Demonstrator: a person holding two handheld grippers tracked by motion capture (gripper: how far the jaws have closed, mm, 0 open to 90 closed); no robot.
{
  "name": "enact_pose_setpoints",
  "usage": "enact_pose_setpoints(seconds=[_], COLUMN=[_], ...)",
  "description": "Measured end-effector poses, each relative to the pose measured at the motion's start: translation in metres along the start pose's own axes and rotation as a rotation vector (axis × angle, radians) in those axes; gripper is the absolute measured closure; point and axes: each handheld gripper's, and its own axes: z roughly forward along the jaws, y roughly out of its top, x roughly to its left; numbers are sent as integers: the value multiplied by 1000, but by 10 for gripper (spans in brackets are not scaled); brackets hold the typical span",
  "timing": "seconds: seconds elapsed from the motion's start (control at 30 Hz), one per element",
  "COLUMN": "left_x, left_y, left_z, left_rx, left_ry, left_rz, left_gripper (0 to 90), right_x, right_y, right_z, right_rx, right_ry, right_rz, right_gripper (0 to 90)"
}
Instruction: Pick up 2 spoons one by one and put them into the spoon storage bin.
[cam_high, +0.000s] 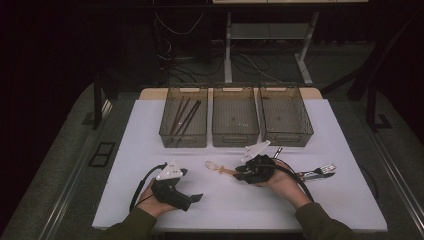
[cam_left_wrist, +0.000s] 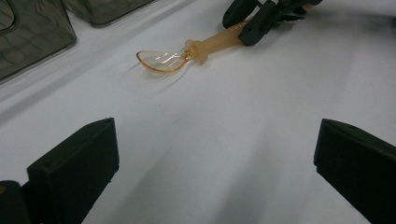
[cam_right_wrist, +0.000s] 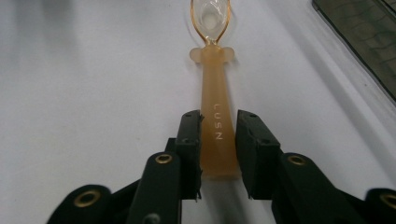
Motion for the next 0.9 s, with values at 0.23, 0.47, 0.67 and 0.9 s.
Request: enact_pose_setpoints(seconds=[0.23, 0.47, 0.67, 0.9], left_x=[0, 0, 0, 0], left_y=[0, 0, 0, 0], left_z=[0, -1, 0, 0], left_rx=[2, -2, 5, 4], left_ry=[-3, -5, -10, -13], left_rz=[6, 4, 17, 24], left_gripper=[0, 0, 0, 0], right_x=[3, 2, 2, 2], right_y=[1, 1, 2, 3], right_z=[0, -3, -10, -19], right_rx=[-2, -14, -37, -66], right_ry=[0, 4, 10, 15], right_rz=[7, 12, 31, 46], right_gripper=[734, 736, 737, 738])
